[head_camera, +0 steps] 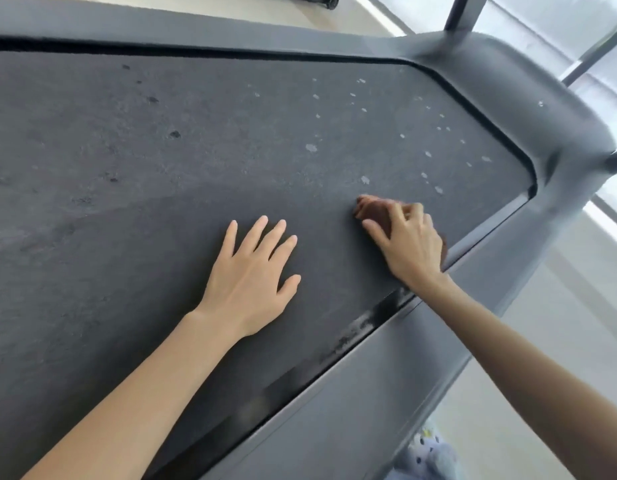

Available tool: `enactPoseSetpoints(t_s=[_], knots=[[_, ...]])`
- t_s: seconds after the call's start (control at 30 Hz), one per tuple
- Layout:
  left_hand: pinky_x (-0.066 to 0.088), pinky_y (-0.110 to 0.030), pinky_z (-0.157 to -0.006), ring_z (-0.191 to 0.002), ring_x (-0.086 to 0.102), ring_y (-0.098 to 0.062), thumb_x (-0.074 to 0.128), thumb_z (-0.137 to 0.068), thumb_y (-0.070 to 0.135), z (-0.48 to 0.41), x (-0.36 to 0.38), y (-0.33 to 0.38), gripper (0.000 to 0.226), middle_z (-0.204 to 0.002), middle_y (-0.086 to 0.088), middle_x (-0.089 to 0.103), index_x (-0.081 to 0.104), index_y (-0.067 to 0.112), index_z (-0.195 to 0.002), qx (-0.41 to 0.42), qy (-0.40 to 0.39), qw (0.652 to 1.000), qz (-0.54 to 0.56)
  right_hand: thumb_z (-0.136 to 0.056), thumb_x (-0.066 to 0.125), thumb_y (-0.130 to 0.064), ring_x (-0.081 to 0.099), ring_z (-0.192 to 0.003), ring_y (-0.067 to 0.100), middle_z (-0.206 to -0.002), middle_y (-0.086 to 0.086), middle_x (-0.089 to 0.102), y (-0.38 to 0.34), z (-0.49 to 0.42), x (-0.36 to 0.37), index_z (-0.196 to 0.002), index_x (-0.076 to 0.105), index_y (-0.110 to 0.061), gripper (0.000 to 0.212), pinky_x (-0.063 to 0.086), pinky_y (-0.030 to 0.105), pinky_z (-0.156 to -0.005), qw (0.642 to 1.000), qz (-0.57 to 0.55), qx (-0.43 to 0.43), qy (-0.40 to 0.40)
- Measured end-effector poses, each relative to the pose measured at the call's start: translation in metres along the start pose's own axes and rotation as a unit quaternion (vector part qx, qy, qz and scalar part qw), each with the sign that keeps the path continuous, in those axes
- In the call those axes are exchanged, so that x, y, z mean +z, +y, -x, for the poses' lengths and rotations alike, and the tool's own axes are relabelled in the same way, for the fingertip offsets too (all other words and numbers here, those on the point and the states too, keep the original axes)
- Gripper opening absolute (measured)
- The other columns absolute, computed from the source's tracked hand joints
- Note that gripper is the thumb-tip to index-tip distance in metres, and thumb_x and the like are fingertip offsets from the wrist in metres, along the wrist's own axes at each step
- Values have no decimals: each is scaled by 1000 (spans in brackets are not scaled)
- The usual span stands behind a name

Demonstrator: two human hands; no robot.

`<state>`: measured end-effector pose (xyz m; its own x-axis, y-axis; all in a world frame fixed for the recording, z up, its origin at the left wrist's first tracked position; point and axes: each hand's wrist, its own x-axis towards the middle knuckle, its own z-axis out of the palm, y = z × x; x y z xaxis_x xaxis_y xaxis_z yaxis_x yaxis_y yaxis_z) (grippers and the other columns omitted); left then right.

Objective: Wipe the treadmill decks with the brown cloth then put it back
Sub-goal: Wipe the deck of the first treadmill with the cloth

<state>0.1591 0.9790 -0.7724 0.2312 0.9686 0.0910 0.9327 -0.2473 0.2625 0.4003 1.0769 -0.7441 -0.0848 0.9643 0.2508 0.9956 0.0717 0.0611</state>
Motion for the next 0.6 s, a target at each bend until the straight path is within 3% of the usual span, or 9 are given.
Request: enactPoseSetpoints(t_s=[0.1,0.17,0.23,0.33,0.4,0.5,0.6], knots=[[0,-47,-117,-145,-2,-19,18,-91,52,-26,7,16,64,-158,3,7,17,25,-149,16,-10,1000,-12,-89,40,-61,55,-90,32,-114,10,55,4,24,5,-125,55,-24,54,49,38,-73,980,-24,-193,46],[4,-50,-116,-145,2,-21,18,-92,54,-38,12,27,64,-158,1,12,20,24,-148,14,-14,1000,-22,-88,45,-58,57,-90,27,-110,4,57,23,11,9,-122,57,-27,48,50,34,-67,970,-50,-232,56],[14,-56,-113,-144,16,-26,21,-90,54,-43,12,37,65,-154,-3,27,34,20,-144,1,-15,1000,-21,-87,53,-54,56,-98,29,-110,4,56,54,-27,18,-122,58,-28,44,49,36,-70,986,-58,-149,56],[25,-58,-109,-139,29,-28,26,-88,51,-39,15,41,63,-147,-6,39,46,16,-138,-8,0,1000,-22,-89,53,-51,50,-111,35,-117,12,52,97,-93,31,-127,52,-27,45,44,42,-84,996,-68,56,22],[27,-58,-108,-139,30,-29,30,-88,49,-38,16,43,62,-146,-6,40,47,14,-137,-11,4,999,-35,-90,51,-52,50,-111,39,-118,16,51,90,-122,35,-127,52,-22,47,42,42,-85,993,-76,92,23],[27,-57,-108,-139,30,-29,31,-88,48,-41,15,49,61,-147,-5,40,48,14,-137,-16,-2,998,-61,-89,53,-52,54,-98,36,-110,16,53,38,-122,41,-122,56,-21,46,41,36,-70,994,-65,-81,47],[23,-54,-109,-139,29,-28,32,-88,49,-40,11,53,61,-147,-4,39,47,16,-137,-23,-14,996,-82,-84,56,-51,56,-76,33,-94,14,58,2,-89,35,-110,64,-21,41,42,33,-58,950,-112,-279,86]])
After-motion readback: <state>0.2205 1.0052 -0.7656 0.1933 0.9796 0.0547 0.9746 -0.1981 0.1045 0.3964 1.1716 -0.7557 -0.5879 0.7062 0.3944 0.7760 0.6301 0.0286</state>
